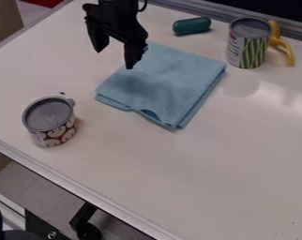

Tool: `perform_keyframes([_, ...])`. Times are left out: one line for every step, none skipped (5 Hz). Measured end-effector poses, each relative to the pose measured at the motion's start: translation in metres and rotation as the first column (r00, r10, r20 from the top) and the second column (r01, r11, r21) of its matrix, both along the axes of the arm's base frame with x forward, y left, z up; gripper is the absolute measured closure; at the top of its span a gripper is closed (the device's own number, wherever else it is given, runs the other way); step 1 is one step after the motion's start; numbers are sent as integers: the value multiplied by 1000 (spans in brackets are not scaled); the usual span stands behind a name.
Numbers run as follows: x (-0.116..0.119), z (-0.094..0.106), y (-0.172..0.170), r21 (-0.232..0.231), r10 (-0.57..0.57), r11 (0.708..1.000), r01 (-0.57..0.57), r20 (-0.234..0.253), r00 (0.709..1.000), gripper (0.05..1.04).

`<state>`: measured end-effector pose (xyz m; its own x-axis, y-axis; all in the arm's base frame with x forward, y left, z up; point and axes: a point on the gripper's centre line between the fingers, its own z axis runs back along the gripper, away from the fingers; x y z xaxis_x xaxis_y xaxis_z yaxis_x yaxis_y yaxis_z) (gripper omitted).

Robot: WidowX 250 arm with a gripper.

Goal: Move the red can to the bottom right of the table

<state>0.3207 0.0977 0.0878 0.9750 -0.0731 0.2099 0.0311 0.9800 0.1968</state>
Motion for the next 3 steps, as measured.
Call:
perform_keyframes([-4, -10, -1, -8, -4, 1000, 4, -38, 999, 83])
perform_keyframes([-11, -3, 11, 22, -112, 993, 115, -121, 986, 84])
perform_keyframes([-15, 0, 26, 20, -167, 985, 170, -109, 980, 83])
